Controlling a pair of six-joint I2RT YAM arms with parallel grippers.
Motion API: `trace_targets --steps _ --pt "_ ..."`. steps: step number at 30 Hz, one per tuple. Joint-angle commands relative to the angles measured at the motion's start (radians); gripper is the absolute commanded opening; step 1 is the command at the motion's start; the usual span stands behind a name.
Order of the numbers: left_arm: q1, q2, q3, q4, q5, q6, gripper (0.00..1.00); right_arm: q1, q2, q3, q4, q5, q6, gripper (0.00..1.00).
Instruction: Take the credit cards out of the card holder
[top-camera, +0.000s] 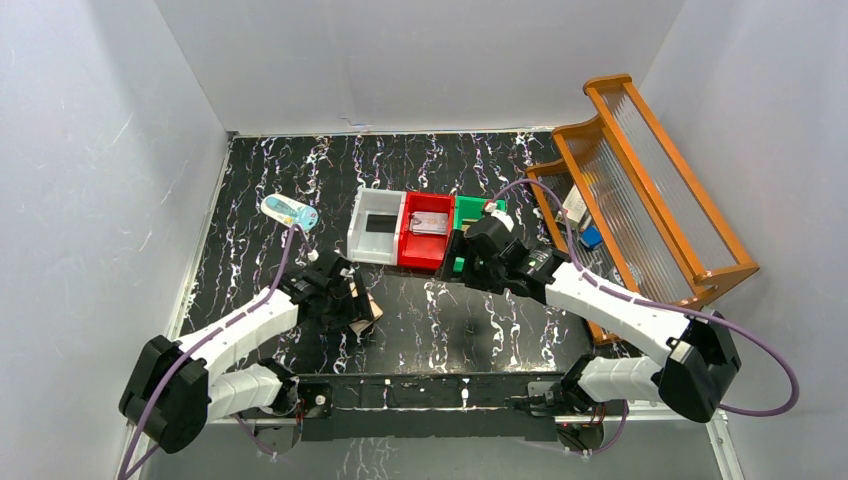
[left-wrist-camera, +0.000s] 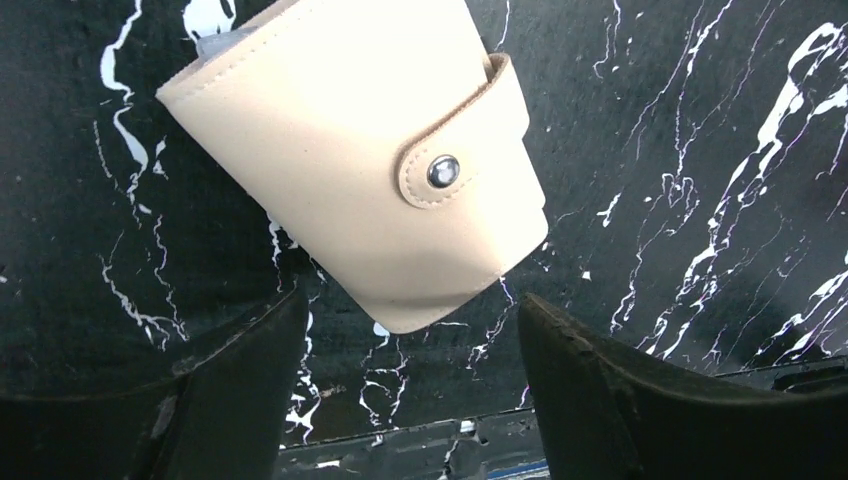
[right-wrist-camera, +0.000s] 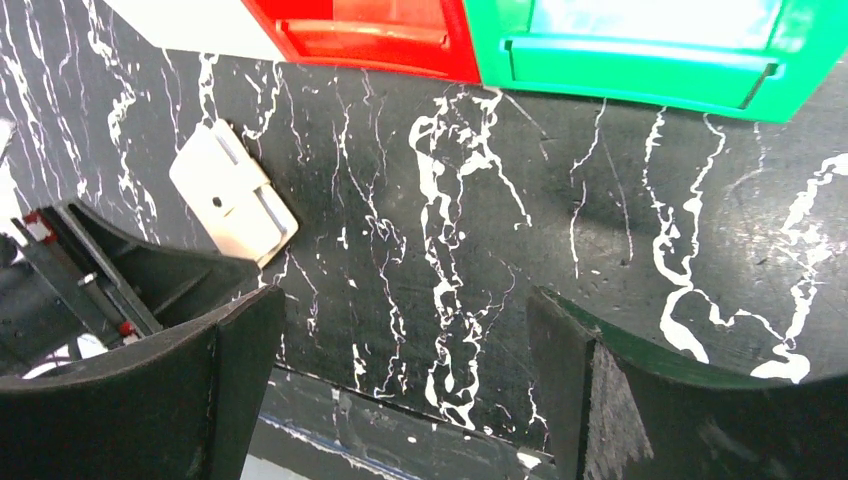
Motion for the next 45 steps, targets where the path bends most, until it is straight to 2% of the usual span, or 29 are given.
trace_targets --steps 1,5,10,14,18,21,26,34,40,45 --pt "-0.023 -0.042 0.087 -0.096 -0.062 -0.001 0.80 0.001 -0.048 -0.014 -0.024 0.111 0.047 0.98" --pt "-0.023 -0.036 0.136 -0.100 -0.098 0.053 0.92 0.002 -0.077 -0.055 0.005 0.168 0.057 0.98" --pt "-0.023 -0.018 0.148 -0.108 -0.168 0.068 0.94 -0.009 -0.090 -0.130 0.142 0.144 0.053 0.98" --pt "-0.021 -0.034 0.135 -0.119 -0.265 0.053 0.98 -0.018 0.023 -0.079 0.142 0.084 0.021 0.98" --pt "-0.021 -0.045 0.133 -0.133 -0.352 0.022 0.98 -0.018 0.182 0.027 0.122 -0.008 -0.029 0.98" --pt "-0.021 -0.054 0.136 -0.135 -0.380 0.006 0.99 -0.018 0.285 0.079 0.112 -0.013 -0.044 0.98" --pt "-0.020 -0.068 0.137 -0.132 -0.347 0.046 0.98 -0.023 0.396 0.150 0.040 0.155 -0.042 0.98" --pt "-0.020 -0.090 0.107 -0.113 -0.288 0.042 0.98 -0.064 0.472 0.199 0.064 0.215 -0.160 0.98" --pt "-0.020 -0.089 0.083 -0.099 -0.257 0.003 0.98 -0.099 0.494 0.246 0.020 0.228 -0.233 0.98" --pt "-0.020 -0.084 0.065 -0.093 -0.275 -0.014 0.98 -0.088 0.439 0.227 0.048 0.067 -0.259 0.98"
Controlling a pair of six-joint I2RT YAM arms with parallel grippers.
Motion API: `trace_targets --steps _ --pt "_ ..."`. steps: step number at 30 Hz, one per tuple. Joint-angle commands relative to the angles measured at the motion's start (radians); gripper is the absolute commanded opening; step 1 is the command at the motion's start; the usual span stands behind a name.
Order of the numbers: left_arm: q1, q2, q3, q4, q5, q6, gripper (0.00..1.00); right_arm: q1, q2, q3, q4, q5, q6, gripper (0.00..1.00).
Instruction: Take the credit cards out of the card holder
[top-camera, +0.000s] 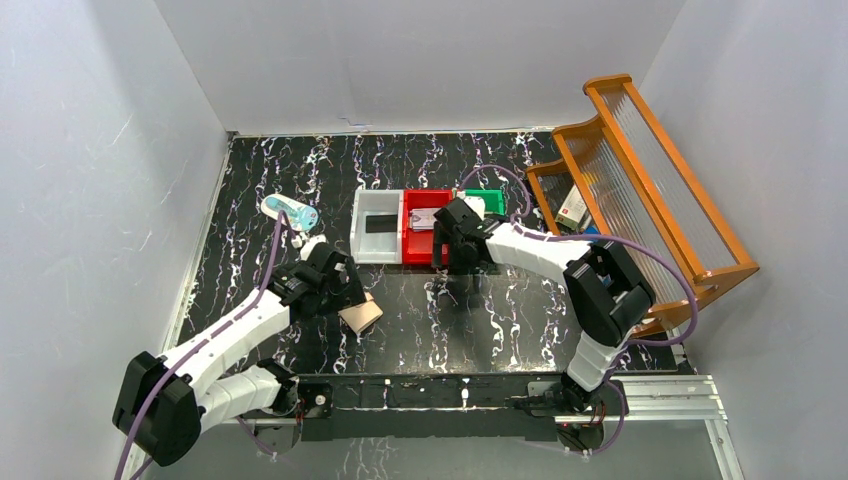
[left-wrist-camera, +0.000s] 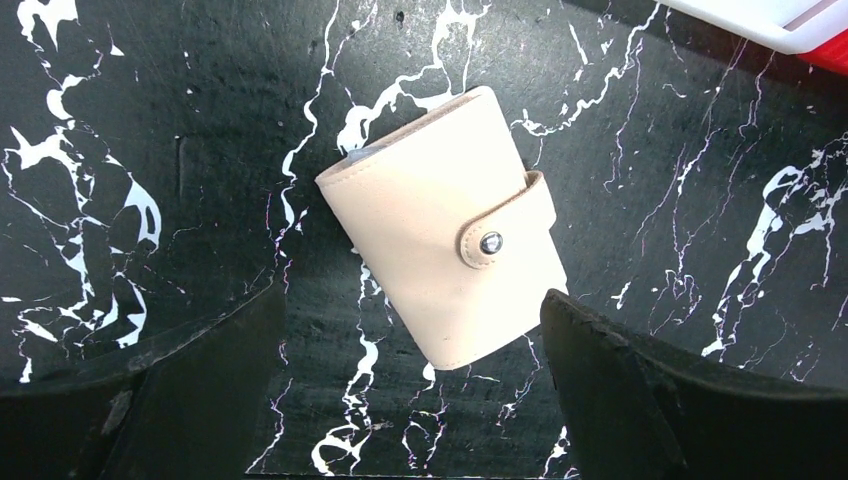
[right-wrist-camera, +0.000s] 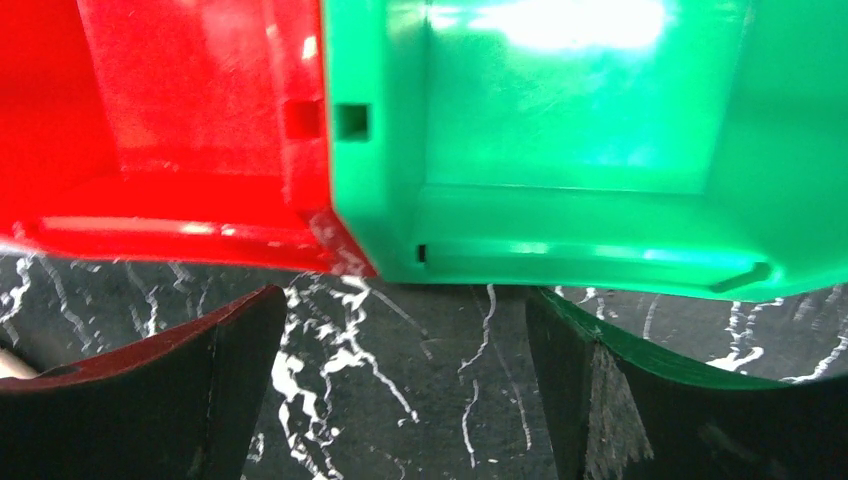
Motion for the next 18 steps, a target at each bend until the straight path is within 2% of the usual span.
trace_targets --steps 1,7,13,18 --pt "-0.001 -0.010 -0.024 0.005 -0.020 -0.038 0.98 0.018 -0.072 -0.006 0.046 -0.140 -0.035 0.97" --pt "-0.002 -0.043 -0.063 0.004 -0.038 -0.145 0.88 0.102 -0.126 -0.076 0.252 -0.344 0.035 0.81" --pt "-0.001 -0.205 -0.099 -0.070 -0.159 -0.275 0.79 0.228 -0.002 0.056 0.291 -0.349 0.060 0.72" --pt "-0.001 -0.415 -0.142 -0.161 -0.289 -0.424 0.71 0.290 0.142 0.169 0.302 -0.339 0.052 0.63"
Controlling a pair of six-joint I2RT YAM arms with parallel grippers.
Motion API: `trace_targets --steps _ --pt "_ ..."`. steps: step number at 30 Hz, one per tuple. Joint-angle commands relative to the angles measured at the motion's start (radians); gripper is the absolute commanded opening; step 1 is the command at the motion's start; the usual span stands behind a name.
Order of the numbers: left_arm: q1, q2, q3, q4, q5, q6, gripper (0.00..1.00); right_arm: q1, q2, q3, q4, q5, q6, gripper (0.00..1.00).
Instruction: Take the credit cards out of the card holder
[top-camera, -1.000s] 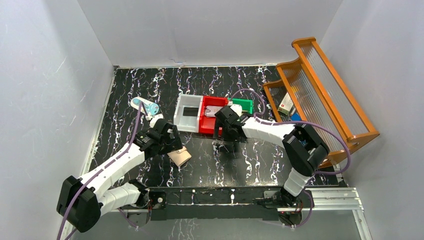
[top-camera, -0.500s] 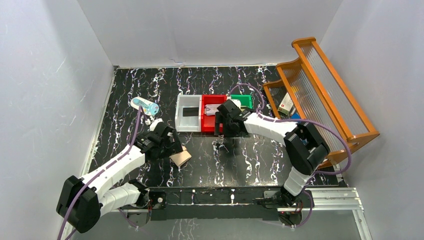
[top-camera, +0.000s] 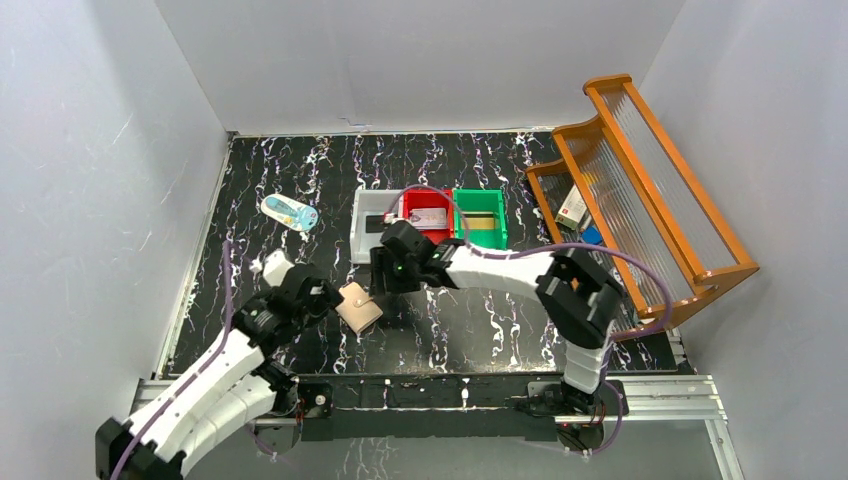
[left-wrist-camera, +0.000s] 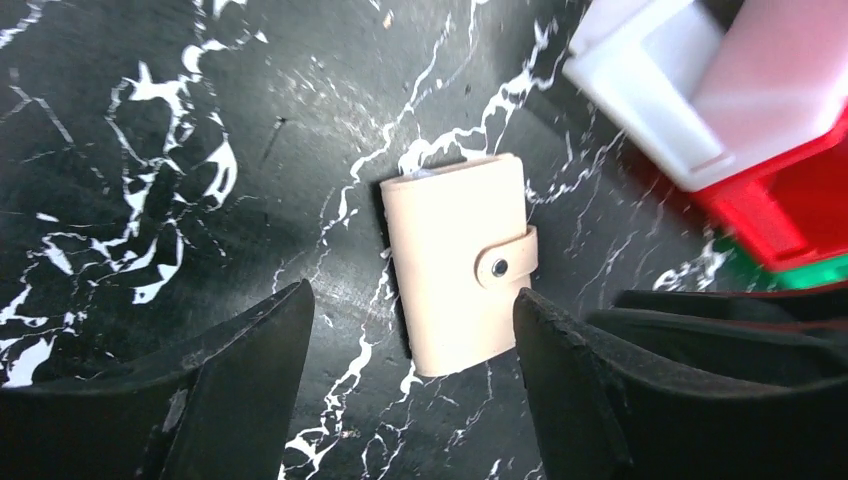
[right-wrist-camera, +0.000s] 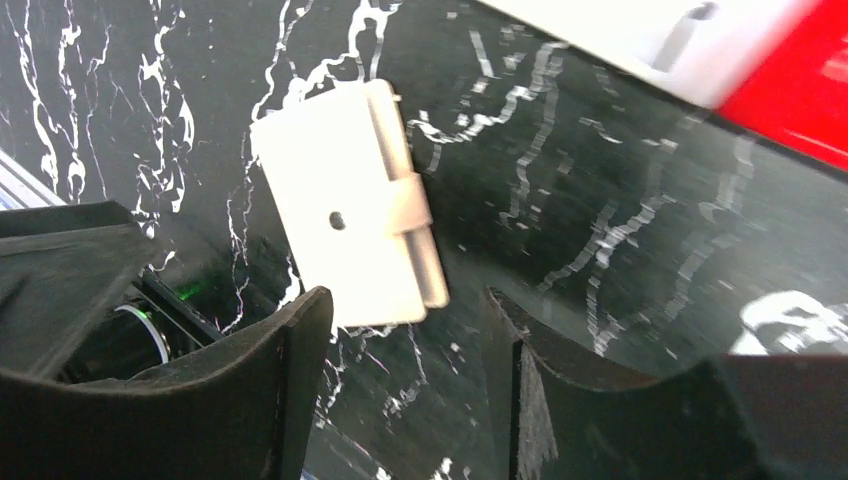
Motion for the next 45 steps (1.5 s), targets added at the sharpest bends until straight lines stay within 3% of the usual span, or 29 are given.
trace_targets --steps 1,6,17,21,28,33,38,41,45 --pt "-0.001 -0.165 -0.034 -0.129 -0.177 -0.176 0.69 0.043 0.101 0.117 0.051 -0.015 0.000 0.62" --pt "0.000 -0.266 0.003 -0.263 -0.291 -0.243 0.65 0.086 0.194 0.224 0.003 -0.016 -0.029 0.57" --pt "-0.001 -0.219 0.052 -0.330 -0.338 -0.222 0.67 0.139 0.343 0.427 -0.220 0.104 -0.130 0.50" --pt "-0.001 -0.220 0.051 -0.335 -0.333 -0.219 0.68 0.156 0.340 0.406 -0.238 0.138 -0.167 0.51" --pt "0.000 -0.211 0.038 -0.290 -0.283 -0.183 0.69 0.155 0.292 0.280 -0.274 0.226 -0.048 0.36" --pt "0.000 -0.154 0.010 -0.135 -0.167 -0.061 0.70 0.157 0.176 0.068 -0.212 0.208 0.097 0.33" --pt "-0.001 -0.078 -0.024 0.065 0.056 0.074 0.70 0.161 0.002 -0.166 -0.164 0.202 0.244 0.34" --pt "-0.001 -0.022 -0.045 0.195 0.243 0.180 0.71 0.165 -0.124 -0.282 -0.132 0.181 0.312 0.39" --pt "0.000 0.066 -0.059 0.274 0.406 0.204 0.82 0.164 -0.260 -0.349 -0.122 0.203 0.350 0.49"
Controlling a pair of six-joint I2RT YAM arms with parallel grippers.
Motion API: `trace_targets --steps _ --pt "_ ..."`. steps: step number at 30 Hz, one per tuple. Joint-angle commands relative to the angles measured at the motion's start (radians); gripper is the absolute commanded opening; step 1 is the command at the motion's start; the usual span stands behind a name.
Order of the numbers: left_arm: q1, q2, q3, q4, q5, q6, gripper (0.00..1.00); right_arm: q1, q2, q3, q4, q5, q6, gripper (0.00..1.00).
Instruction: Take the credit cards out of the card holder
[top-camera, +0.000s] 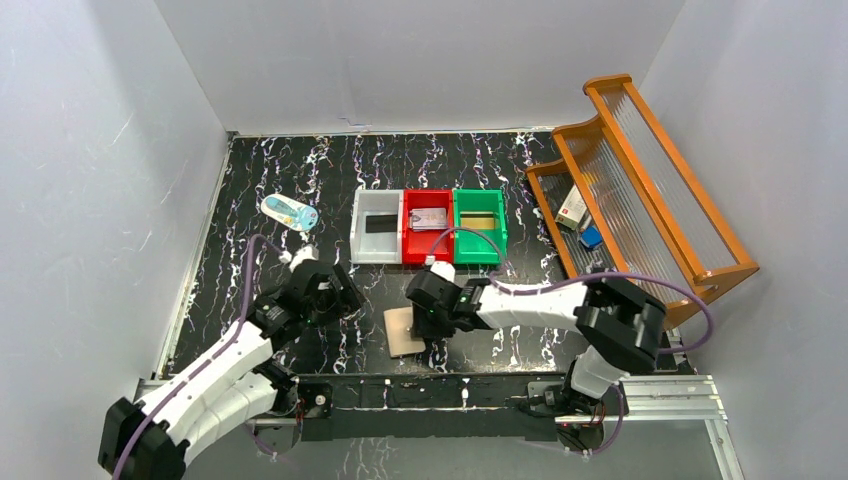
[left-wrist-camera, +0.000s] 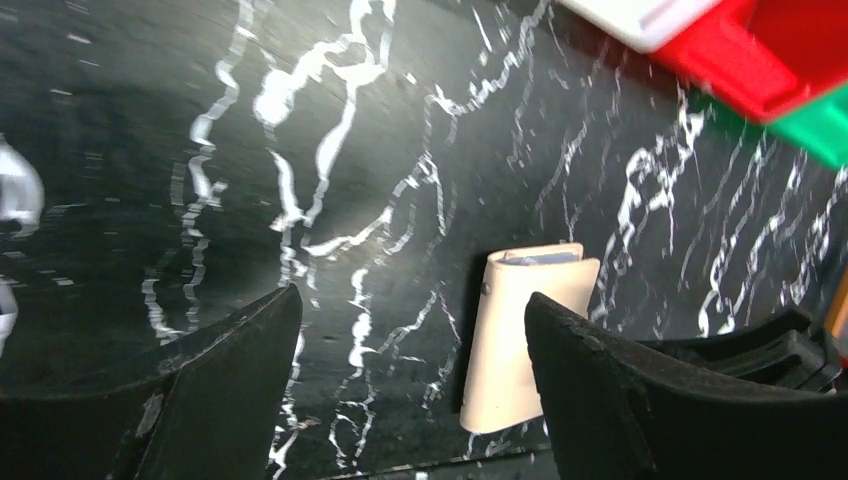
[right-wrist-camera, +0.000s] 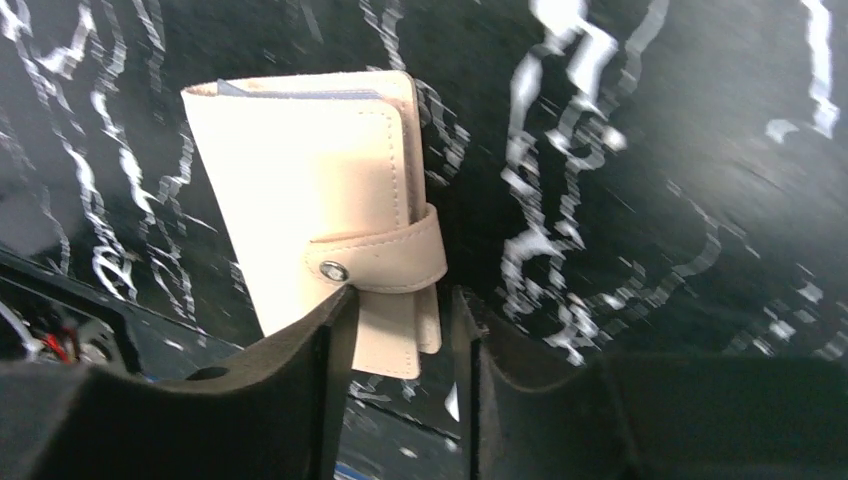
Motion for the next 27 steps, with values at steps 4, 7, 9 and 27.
trace_targets --steps 4,7,9,27 --pt "-0.001 0.101 -0.031 0.153 0.297 0.073 0.88 0.007 -0.172 -0.007 -0.096 0.127 0.044 0.58" --pt "-0.001 0.100 -0.048 0.147 0.318 0.075 0.88 0.007 -0.153 0.060 -0.128 0.146 0.003 0.59" --pt "-0.002 0.099 -0.060 0.145 0.336 0.076 0.85 0.006 -0.121 0.100 -0.139 0.129 -0.016 0.57" --pt "-0.002 0.182 -0.099 0.214 0.545 0.148 0.68 0.098 0.235 0.224 -0.336 0.273 0.151 0.31"
